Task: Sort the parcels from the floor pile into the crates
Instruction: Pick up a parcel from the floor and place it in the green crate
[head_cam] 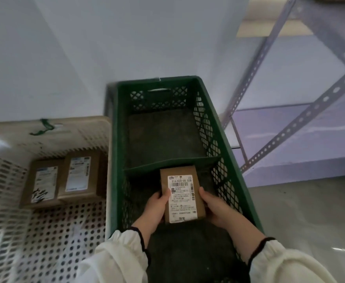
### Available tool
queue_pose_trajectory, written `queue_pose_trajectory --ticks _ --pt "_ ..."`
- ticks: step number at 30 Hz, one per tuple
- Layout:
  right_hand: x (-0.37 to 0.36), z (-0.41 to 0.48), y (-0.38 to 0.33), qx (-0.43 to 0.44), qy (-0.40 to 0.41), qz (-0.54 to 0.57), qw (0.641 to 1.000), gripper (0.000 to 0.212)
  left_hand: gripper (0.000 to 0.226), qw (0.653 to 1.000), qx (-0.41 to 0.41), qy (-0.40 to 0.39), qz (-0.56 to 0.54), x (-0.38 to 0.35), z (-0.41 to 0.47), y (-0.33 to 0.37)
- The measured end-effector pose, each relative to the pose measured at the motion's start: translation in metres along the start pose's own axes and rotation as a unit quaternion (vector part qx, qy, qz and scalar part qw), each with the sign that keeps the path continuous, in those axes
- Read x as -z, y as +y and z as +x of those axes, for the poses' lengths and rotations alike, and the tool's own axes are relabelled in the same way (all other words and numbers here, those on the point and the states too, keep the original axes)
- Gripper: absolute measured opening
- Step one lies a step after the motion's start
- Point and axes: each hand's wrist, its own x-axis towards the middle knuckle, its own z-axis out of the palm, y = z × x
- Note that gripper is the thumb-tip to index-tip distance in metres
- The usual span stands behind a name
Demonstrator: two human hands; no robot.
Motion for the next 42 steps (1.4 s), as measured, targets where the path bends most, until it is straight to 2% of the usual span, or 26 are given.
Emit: queue_pose_trajectory --ticks 3,7,9,11,15,17,19,21,23,25,28,31,33,36,40,42 --pt "0.001 0.002 -0.004 0.004 -0.018 -0.025 1.000 0.034 0.046 0.999 0.015 0.024 -0.042 0.000 -0.011 0.000" --pt "-0.010 0.005 -0.013 0.019 -0.019 -0.057 0.998 0.044 0.068 0.972 0.063 0.111 -0.196 -0.007 -0.033 -0.018" --pt "-0.018 0.007 -0.016 0.025 -0.024 -0.070 0.997 0.049 0.051 0.944 0.120 0.137 -0.275 -0.008 -0.040 -0.027" --pt "-0.029 0.008 -0.019 0.030 -0.033 -0.099 0.994 0.054 0.030 0.915 0.160 0.128 -0.348 -0.007 -0.041 -0.033" --pt "-0.053 0.005 -0.025 0.038 -0.037 -0.157 0.986 0.058 0.027 0.900 0.141 0.148 -0.385 0.000 -0.038 -0.033" --pt "-0.063 0.004 -0.027 0.038 -0.049 -0.184 0.981 0.058 0.037 0.877 0.133 0.173 -0.427 0.002 -0.037 -0.033" --pt "-0.075 0.003 -0.026 0.039 -0.064 -0.218 0.973 0.057 0.066 0.854 0.132 0.208 -0.458 0.006 -0.038 -0.036" --pt "-0.088 0.003 -0.025 0.051 -0.069 -0.267 0.960 0.054 0.078 0.833 0.123 0.238 -0.484 0.009 -0.037 -0.038" --pt "-0.097 0.004 -0.027 0.064 -0.066 -0.318 0.944 0.048 0.080 0.831 0.121 0.256 -0.479 0.009 -0.036 -0.037" --pt "-0.101 0.003 -0.028 0.069 -0.060 -0.350 0.932 0.042 0.086 0.843 0.130 0.279 -0.442 0.007 -0.037 -0.039" --pt "-0.103 0.002 -0.028 0.074 -0.044 -0.372 0.924 0.042 0.086 0.867 0.109 0.252 -0.416 0.005 -0.037 -0.042" --pt "-0.103 0.000 -0.026 0.077 -0.037 -0.370 0.925 0.046 0.091 0.834 0.130 0.276 -0.460 0.004 -0.041 -0.039" --pt "-0.104 -0.003 -0.025 0.081 -0.030 -0.365 0.927 0.049 0.094 0.838 0.135 0.272 -0.454 0.003 -0.045 -0.033" --pt "-0.105 -0.009 -0.021 0.118 0.003 -0.367 0.923 0.051 0.086 0.847 0.163 0.202 -0.464 0.005 -0.050 -0.022" --pt "-0.109 -0.024 -0.025 0.216 0.081 -0.423 0.876 0.050 0.078 0.842 0.230 0.106 -0.476 0.018 -0.069 0.005" --pt "-0.115 -0.033 -0.035 0.252 0.098 -0.432 0.861 0.047 0.074 0.845 0.225 0.056 -0.482 0.026 -0.089 0.025"
